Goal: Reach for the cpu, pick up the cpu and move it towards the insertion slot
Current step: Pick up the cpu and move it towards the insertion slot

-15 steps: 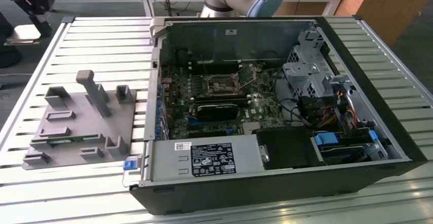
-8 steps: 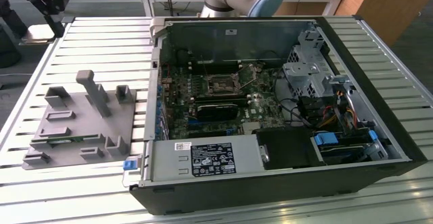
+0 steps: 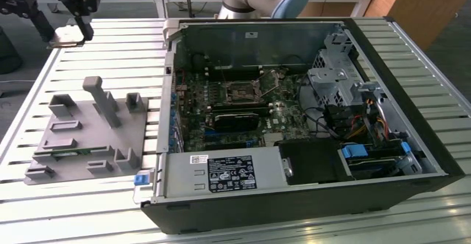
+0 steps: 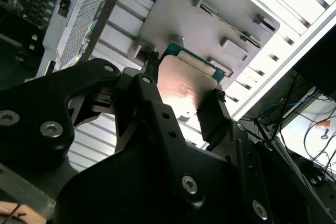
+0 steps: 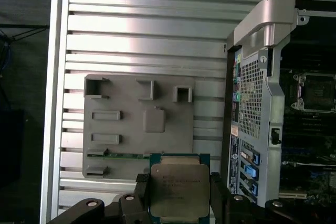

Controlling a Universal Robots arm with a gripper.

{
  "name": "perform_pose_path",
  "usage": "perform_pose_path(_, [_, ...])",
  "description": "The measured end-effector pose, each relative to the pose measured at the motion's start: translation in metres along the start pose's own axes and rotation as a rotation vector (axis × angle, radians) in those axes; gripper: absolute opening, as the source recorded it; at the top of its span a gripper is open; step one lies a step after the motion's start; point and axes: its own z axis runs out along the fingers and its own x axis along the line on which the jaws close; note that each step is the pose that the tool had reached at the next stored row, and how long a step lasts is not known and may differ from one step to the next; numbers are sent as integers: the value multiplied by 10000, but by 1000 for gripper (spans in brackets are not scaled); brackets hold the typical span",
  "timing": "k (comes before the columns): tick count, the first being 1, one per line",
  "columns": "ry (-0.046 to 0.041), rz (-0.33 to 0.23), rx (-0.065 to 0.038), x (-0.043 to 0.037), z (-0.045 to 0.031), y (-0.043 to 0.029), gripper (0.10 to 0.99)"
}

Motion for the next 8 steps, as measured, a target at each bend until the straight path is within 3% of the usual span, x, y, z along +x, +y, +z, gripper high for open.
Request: perform_pose_path(8, [-2,0,-1,-363,21,-4,545])
